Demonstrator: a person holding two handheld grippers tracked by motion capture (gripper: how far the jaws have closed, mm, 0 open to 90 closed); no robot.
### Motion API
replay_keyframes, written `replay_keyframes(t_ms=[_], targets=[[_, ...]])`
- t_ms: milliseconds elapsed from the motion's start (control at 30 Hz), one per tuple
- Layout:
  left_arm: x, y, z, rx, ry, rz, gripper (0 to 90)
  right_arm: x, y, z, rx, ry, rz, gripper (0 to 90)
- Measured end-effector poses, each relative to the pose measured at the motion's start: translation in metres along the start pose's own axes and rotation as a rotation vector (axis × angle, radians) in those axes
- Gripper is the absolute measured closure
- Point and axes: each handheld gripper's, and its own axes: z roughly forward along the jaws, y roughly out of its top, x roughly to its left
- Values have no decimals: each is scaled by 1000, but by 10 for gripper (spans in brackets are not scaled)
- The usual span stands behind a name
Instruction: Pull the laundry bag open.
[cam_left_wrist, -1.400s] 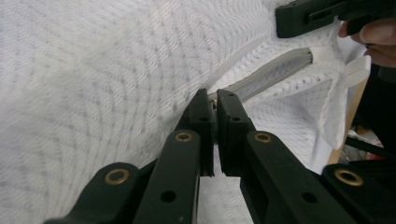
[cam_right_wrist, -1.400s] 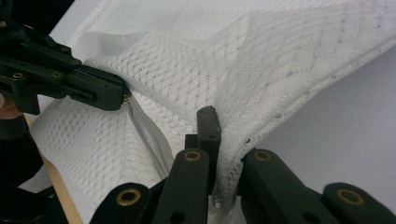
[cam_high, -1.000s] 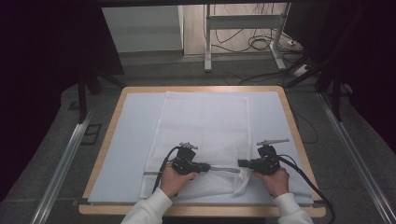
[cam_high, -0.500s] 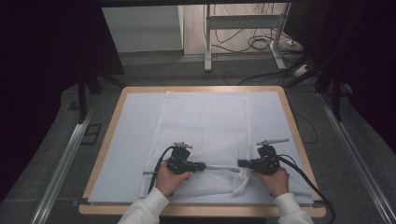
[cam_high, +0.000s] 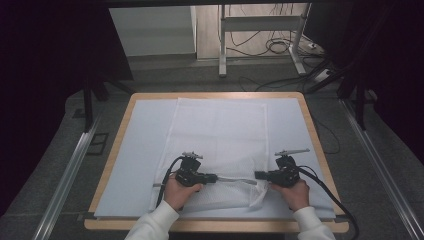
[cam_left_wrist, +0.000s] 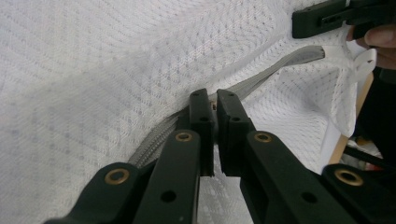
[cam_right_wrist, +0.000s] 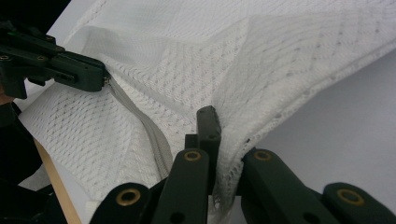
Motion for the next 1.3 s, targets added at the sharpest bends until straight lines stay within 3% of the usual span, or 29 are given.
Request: replay_keyframes(t_ms=[1000, 1300], targets=[[16, -10, -19, -14, 10, -36, 866, 0, 0, 1, 3, 0, 7, 884], [24, -18, -22, -7, 37, -55, 867, 0, 0, 1, 4, -2, 8, 884]])
